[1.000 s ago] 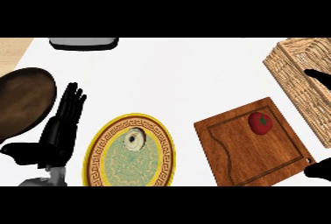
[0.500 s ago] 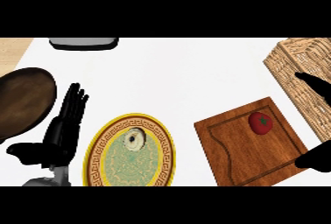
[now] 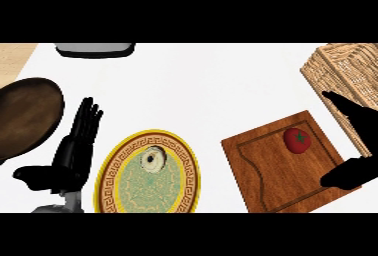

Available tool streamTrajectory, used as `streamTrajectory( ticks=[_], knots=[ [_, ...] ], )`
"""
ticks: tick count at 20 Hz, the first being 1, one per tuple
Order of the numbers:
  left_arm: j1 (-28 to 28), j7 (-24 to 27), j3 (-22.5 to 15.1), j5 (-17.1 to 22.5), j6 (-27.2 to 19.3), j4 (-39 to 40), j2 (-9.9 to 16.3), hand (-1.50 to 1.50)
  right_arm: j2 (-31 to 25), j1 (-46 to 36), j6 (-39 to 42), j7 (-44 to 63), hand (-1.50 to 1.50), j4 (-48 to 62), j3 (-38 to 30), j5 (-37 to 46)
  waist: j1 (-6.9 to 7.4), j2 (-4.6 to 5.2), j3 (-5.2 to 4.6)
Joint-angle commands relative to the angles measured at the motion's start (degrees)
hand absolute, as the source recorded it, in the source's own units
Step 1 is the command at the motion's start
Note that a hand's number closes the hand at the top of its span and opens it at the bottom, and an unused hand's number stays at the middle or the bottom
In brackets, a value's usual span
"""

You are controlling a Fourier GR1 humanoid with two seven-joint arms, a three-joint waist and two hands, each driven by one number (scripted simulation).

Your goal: Pick the tomato from the cutting board and place it in the basket

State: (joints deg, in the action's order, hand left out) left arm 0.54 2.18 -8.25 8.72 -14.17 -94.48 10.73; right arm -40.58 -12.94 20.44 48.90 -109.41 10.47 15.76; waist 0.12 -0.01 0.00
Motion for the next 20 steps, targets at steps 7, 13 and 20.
streamTrajectory(
  ticks=[7, 13, 20],
  knots=[
    [1.3, -0.3, 2.2, -1.5, 1.9, 1.3, -2.0, 0.00, 10.2, 1.4, -3.8, -9.4, -1.50, 9.7, 3.0, 16.6, 0.06, 0.04, 0.01],
    [-2.5, -1.2, 4.0, -2.1, 3.7, -4.8, -1.1, 0.00, 10.5, 3.7, 0.2, -13.1, -1.50, 8.5, -3.3, 17.3, 0.05, -0.03, 0.01],
    [0.7, -5.9, 3.0, -4.8, 2.8, -4.2, -4.2, 0.00, 18.0, 4.4, -0.7, -11.6, -1.50, 8.2, -1.5, 24.8, -0.07, -0.02, 0.01]
  ],
)
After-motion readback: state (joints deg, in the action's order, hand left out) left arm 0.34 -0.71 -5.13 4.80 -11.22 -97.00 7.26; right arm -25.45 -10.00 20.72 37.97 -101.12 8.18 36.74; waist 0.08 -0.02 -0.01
